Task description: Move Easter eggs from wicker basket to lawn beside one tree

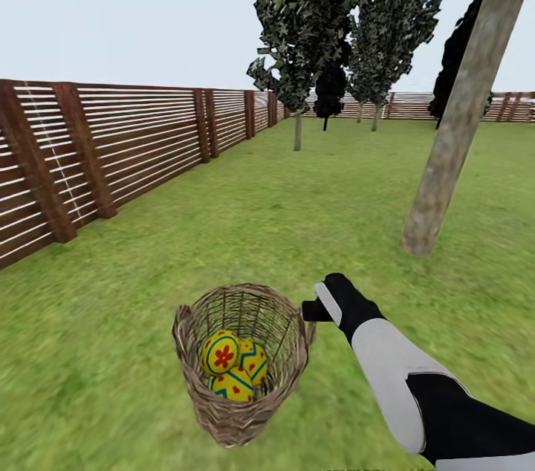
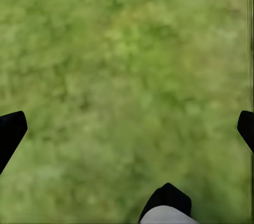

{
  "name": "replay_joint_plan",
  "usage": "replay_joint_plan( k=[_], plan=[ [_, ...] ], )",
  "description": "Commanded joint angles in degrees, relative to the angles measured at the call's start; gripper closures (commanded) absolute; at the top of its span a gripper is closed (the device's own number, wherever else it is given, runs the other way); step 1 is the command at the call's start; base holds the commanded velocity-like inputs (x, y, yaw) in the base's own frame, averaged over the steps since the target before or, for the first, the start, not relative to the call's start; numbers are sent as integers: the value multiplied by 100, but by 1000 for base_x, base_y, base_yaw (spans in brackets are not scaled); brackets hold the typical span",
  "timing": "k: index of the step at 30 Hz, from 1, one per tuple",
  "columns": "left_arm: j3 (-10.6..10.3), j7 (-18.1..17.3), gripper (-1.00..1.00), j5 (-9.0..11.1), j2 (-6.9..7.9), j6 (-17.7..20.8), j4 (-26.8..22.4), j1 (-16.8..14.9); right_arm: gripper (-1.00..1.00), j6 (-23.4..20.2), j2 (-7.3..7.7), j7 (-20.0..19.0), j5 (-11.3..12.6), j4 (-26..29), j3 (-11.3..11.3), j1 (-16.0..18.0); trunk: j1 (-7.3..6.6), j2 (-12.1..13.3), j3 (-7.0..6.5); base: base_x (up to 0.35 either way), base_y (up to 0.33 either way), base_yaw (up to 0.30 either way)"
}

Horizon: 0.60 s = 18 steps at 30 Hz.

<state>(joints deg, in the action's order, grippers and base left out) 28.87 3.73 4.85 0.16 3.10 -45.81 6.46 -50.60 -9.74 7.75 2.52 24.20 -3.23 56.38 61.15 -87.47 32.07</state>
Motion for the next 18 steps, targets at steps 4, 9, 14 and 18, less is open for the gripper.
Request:
replay_joint_plan(
  k=[4, 9, 14, 18],
  plan=[
    [-13, 18, -100, 57, 1, 33, -16, 5, 100, -12, -10, 42, 65, 6, -39, 4, -88, 159, -68, 0, 0, -152],
    [-13, 14, -100, 58, 1, 33, -16, 8, 100, -12, -14, 42, 65, 6, -38, 5, -198, 359, -157, -91, 0, -14],
    [-13, 14, -100, 57, 7, 41, -16, 7, 100, -12, -19, 41, 65, 6, -37, 6, -308, 560, -247, -88, 0, -1],
    [-13, 14, -100, 60, 10, 49, -17, 12, 100, -12, -19, 42, 65, 6, -37, 4, -396, 720, -319, -6, 0, 0]
  ],
)
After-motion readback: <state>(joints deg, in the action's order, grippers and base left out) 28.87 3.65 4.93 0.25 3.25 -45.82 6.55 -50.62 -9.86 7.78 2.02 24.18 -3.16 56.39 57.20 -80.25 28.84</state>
